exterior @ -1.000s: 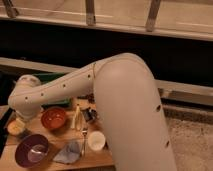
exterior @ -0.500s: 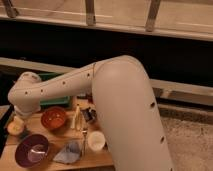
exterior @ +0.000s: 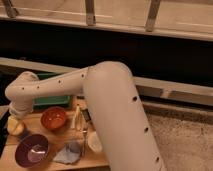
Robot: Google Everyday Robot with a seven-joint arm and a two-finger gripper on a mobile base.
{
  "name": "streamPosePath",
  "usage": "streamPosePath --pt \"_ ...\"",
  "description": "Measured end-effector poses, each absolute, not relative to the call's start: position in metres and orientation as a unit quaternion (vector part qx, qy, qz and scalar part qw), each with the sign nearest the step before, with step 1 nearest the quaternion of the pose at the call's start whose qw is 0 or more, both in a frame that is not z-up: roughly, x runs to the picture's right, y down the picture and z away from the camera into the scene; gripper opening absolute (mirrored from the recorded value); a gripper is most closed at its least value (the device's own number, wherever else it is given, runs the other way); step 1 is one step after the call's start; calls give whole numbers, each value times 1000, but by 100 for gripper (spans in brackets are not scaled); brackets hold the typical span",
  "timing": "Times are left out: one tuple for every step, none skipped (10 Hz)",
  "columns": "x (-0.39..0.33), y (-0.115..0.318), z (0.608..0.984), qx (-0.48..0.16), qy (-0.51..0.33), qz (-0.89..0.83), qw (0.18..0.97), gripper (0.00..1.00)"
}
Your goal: Place apple in purple bowl
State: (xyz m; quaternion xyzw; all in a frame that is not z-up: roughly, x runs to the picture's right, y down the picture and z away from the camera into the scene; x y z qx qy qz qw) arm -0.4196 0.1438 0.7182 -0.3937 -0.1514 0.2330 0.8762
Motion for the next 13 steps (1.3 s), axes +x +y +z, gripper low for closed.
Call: streamPosePath --pt "-427 149 717 -401 -157 223 874 75" --pt "-433 153 716 -408 -162 215 872 75" --pt "-437 156 716 -414 -167 211 870 75" --pt "-441 158 716 -418 -172 208 867 75" --pt "-445 159 716 -421 -176 206 866 75" --pt "-450 160 717 -423 -180 204 864 75" --pt "-455 161 718 -424 -184 204 863 75" --pt "-459 160 720 -425 -188 205 861 75" --pt "-460 160 723 -426 -191 207 860 75" --pt "-462 159 728 -428 -193 211 858 75" --pt "-463 159 731 -429 -194 213 856 75" --pt "-464 160 735 -430 -195 216 855 75" --pt "-464 161 738 -431 -195 218 853 75"
